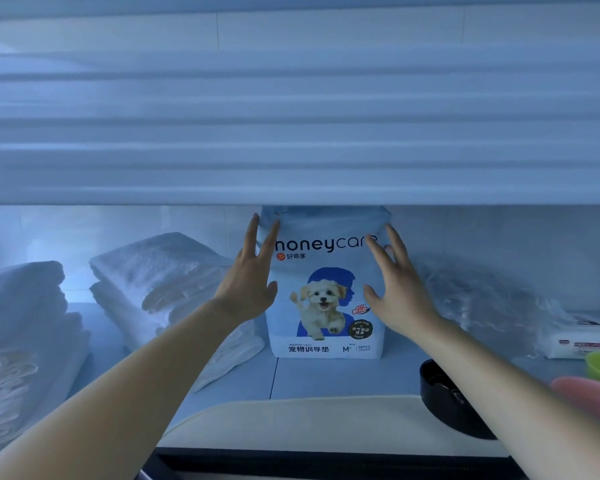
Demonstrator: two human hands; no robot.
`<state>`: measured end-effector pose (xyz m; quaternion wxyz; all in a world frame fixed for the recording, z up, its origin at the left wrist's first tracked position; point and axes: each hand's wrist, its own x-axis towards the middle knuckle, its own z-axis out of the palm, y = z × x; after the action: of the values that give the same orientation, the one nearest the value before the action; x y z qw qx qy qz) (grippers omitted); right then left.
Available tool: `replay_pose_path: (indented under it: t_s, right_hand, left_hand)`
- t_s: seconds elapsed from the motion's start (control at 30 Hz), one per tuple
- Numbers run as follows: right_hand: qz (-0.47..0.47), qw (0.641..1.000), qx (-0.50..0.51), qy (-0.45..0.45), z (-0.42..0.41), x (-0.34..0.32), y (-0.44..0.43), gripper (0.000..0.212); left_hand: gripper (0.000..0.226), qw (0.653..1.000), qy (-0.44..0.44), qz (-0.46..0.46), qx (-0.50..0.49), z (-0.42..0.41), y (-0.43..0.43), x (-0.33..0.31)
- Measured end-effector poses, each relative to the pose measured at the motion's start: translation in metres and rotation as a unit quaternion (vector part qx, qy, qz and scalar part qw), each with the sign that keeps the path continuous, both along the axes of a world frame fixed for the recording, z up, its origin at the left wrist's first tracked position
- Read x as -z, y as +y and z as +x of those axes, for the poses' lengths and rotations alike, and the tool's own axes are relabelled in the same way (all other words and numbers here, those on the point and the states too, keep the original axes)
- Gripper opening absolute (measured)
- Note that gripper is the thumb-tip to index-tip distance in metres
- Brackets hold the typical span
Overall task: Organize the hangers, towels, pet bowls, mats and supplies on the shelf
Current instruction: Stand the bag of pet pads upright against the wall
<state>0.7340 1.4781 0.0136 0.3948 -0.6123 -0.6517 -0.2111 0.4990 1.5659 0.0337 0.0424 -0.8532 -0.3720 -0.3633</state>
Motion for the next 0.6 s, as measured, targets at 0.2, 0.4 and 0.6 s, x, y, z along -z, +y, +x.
replay_pose_path:
  t_s: [0.2, 0.4, 0.6]
  right_hand:
    - [-0.061, 0.998, -0.023, 0.006, -0.009, 0.018, -0.003, 0.072]
    - [-0.082, 0.996, -0.024, 0.003, -0.014, 0.020, -0.005, 0.073]
    - [-0.129, 0.991, -0.026, -0.009, -0.012, 0.028, 0.002, 0.063]
  left_hand:
    - [0.090, 0.998, 0.057, -0.033, 0.013, 0.002, 0.005, 0.037]
    - [0.084, 0.998, 0.048, -0.032, 0.010, 0.003, 0.007, 0.039]
    - [0.078, 0.992, 0.116, -0.047, 0.003, 0.009, 0.008, 0.045]
